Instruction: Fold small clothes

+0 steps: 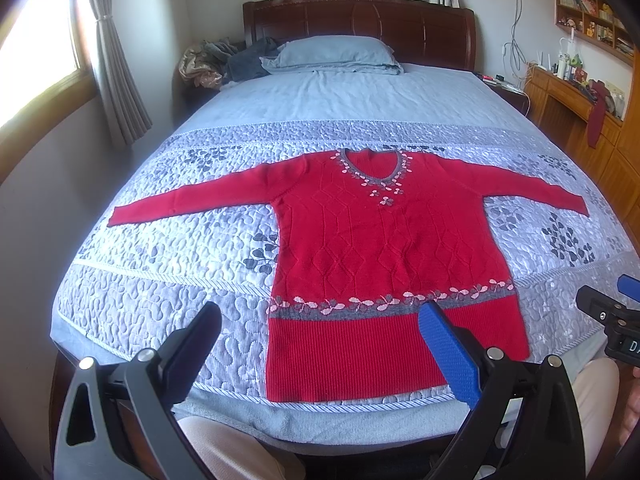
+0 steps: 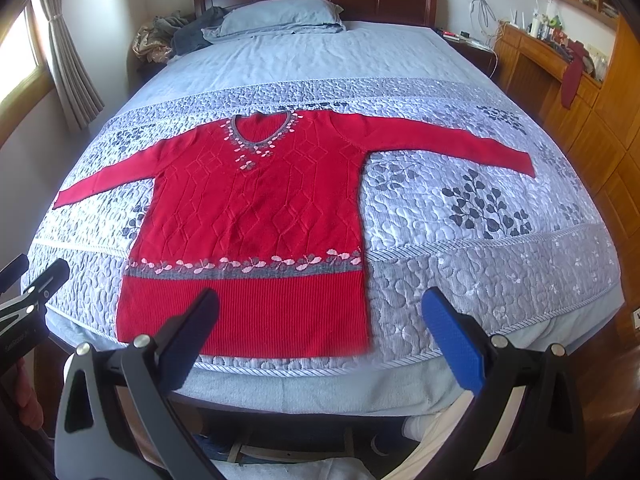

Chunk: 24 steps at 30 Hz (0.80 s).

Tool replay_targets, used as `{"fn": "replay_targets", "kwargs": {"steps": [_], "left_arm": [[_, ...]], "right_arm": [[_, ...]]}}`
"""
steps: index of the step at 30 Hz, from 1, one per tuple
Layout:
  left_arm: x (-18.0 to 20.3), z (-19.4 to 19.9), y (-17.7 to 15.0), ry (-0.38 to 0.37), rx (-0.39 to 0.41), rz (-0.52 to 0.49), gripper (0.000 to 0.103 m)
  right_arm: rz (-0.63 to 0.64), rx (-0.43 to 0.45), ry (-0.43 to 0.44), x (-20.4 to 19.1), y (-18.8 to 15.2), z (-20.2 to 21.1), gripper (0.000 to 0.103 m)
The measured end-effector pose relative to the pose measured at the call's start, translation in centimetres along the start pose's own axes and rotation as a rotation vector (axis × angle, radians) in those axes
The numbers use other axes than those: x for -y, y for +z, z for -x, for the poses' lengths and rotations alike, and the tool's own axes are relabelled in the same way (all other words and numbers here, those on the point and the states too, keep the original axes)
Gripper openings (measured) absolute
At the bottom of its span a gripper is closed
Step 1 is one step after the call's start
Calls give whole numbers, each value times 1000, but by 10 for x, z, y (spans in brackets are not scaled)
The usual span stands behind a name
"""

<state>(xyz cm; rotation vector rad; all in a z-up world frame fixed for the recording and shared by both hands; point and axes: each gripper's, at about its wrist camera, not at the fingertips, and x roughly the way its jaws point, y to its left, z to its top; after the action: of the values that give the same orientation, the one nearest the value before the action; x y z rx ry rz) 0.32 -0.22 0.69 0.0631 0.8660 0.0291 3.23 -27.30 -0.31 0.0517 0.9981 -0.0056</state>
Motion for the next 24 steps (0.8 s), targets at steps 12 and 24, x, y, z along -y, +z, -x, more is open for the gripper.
{"fn": "replay_targets", "kwargs": {"steps": [12, 24], "left_arm": [[-1, -1, -1, 3, 2, -1, 99], [-1, -6, -1, 1, -9, -2, 99]], "right_arm": [[6, -11, -7, 0, 0, -2, 100], [14, -17, 7, 1, 1, -6, 100]]}}
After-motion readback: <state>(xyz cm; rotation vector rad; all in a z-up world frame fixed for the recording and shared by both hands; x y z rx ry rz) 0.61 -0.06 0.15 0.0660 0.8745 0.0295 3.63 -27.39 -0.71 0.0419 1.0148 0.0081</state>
